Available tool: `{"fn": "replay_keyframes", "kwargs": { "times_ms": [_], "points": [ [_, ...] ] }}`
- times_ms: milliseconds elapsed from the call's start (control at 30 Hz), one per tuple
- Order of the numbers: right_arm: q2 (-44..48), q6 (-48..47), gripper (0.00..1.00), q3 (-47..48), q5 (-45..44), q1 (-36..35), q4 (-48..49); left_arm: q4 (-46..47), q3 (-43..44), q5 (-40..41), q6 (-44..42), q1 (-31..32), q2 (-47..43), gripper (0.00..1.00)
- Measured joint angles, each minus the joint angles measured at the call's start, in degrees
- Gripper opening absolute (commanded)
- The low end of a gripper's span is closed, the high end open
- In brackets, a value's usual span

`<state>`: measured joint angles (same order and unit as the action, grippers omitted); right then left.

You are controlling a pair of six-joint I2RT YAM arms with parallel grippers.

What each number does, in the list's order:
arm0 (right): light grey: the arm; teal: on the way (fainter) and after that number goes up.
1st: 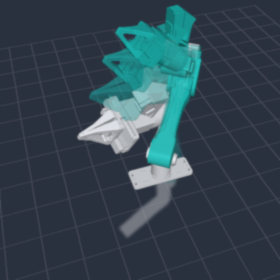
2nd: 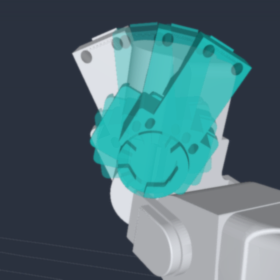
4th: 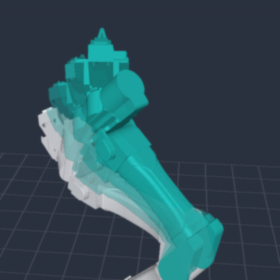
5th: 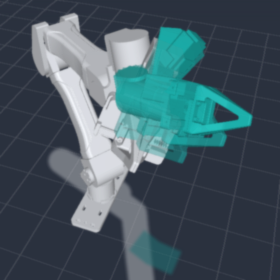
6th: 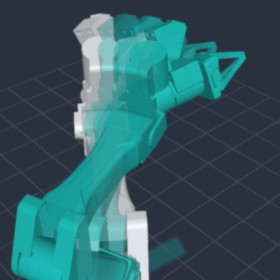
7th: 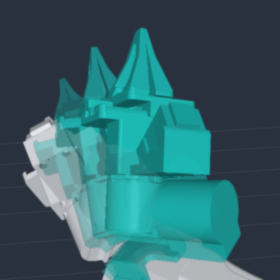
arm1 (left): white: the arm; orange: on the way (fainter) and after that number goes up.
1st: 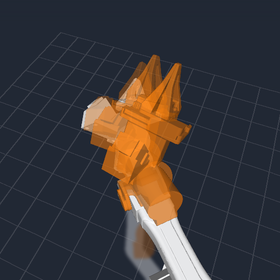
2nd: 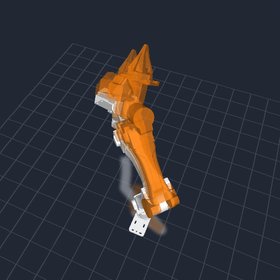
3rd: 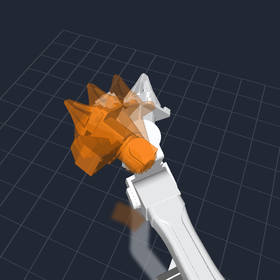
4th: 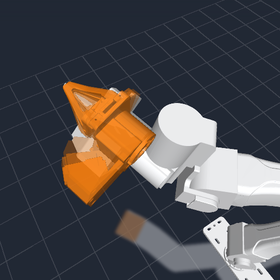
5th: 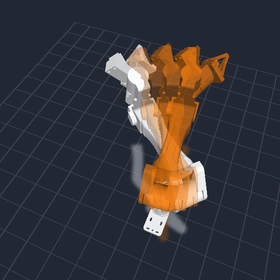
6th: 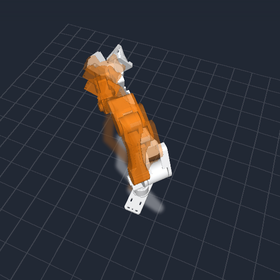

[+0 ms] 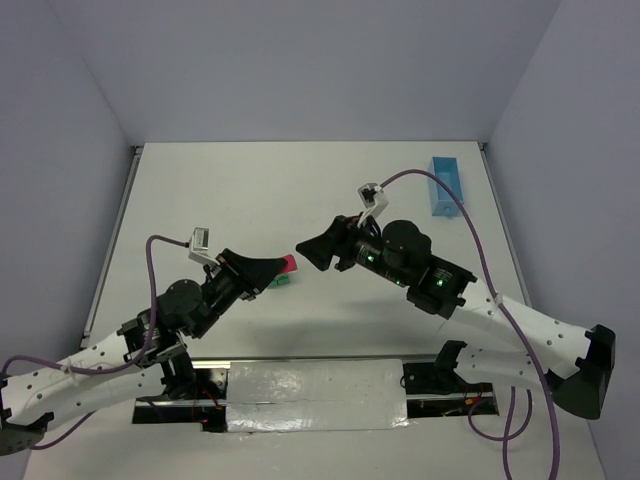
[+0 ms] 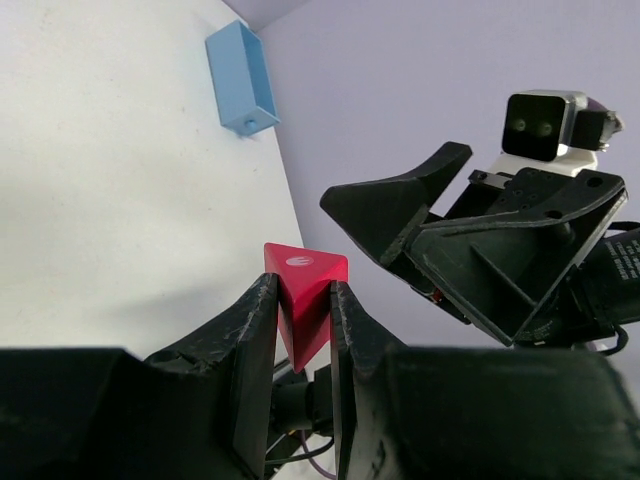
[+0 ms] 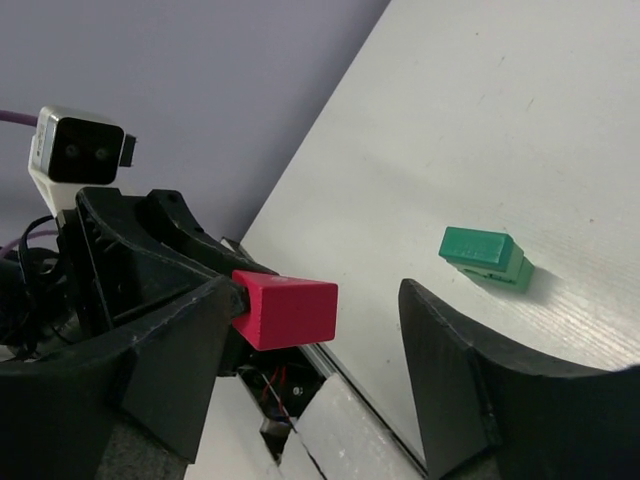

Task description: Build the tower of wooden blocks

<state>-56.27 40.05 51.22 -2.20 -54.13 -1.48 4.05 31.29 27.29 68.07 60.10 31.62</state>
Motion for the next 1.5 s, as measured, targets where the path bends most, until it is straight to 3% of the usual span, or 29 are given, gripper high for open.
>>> {"fn": "replay_keyframes", "kwargs": {
  "times_ms": [133, 267, 333, 400, 467, 633, 733, 1000, 1500],
  "points": [
    [-1.0, -3.1, 0.71, 0.1, 3.6, 0.0, 0.7, -0.7, 0.1, -0.5, 1.2, -0.8, 0.9, 0.0],
    [0.2, -16.0, 0.7, -0.4, 11.2, 0.0, 3.3, -1.8, 0.1, -1.6, 2.5, -1.1, 1.2, 0.0],
    [2.2, -23.2, 0.74, -1.3, 14.5, 0.4, 4.1, -2.6, 0.1, -1.8, 3.0, -1.1, 0.8, 0.0],
    [3.8, -30.1, 0.88, -1.4, 20.5, 1.1, 4.8, -3.2, 0.1, -1.9, 3.6, -1.2, 0.0, 0.0],
    [4.7, -37.8, 0.9, -1.9, 26.2, 1.6, 6.0, -4.4, 0.3, -1.8, 4.7, -1.2, -0.7, 0.0],
    [3.1, -54.1, 0.86, -4.0, 37.0, 3.4, 7.8, -9.2, 2.4, -2.0, 7.5, -1.2, -1.2, 0.0],
    [-2.8, -60.1, 0.73, 0.0, 42.4, 5.3, 5.9, -10.8, 2.8, -2.1, 8.7, -1.2, -2.1, 0.0],
    [-11.9, -69.2, 0.51, 7.8, 50.6, 5.7, 2.3, -14.8, 4.4, -2.0, 8.9, -1.2, -3.5, 0.0],
    [-18.1, -71.8, 0.53, 11.9, 58.1, 5.7, -1.6, -17.8, 4.6, -1.8, 8.7, -1.2, -4.4, 0.0]
  ]
}}
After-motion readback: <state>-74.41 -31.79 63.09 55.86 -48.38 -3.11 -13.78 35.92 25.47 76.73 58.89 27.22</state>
